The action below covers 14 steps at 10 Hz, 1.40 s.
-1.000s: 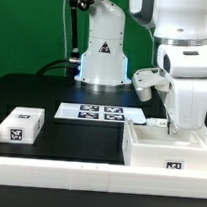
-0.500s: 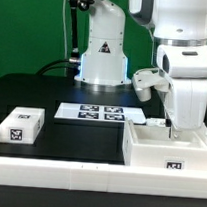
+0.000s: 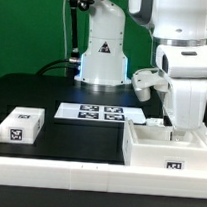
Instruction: Assemble cabinet
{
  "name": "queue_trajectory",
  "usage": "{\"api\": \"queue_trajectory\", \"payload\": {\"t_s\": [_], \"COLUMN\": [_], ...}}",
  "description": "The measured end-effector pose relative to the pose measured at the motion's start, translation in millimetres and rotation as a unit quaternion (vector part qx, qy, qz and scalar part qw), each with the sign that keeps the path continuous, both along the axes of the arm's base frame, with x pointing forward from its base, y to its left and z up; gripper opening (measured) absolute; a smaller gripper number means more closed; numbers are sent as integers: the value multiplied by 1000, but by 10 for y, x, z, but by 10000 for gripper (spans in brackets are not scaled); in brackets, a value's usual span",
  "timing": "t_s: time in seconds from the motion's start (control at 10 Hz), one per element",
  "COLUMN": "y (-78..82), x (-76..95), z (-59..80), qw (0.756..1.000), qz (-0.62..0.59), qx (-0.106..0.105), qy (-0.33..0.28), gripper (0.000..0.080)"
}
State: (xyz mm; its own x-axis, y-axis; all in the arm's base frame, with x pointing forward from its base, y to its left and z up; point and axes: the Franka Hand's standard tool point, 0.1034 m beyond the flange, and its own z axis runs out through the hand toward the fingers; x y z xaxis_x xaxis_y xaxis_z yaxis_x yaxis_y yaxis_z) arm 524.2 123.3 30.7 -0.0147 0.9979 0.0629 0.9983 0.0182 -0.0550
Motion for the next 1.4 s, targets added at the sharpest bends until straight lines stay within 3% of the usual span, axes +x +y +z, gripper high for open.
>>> {"api": "queue_trajectory", "payload": {"t_s": [0.3,0.5,0.8,1.1,1.4], "y": [-3,-23,81,357,349], "x": [5,-5,-286,-661,-671], "z": [12,234,493,385,328], "qw": [1000,1000,1000,999,999], "qz": [-1,-3,-17,-20,-23], "qx": [0,-6,-13,3,6], "qy": [-1,-11,-18,-27,-28], "gripper": [649,649,649,649,649]}}
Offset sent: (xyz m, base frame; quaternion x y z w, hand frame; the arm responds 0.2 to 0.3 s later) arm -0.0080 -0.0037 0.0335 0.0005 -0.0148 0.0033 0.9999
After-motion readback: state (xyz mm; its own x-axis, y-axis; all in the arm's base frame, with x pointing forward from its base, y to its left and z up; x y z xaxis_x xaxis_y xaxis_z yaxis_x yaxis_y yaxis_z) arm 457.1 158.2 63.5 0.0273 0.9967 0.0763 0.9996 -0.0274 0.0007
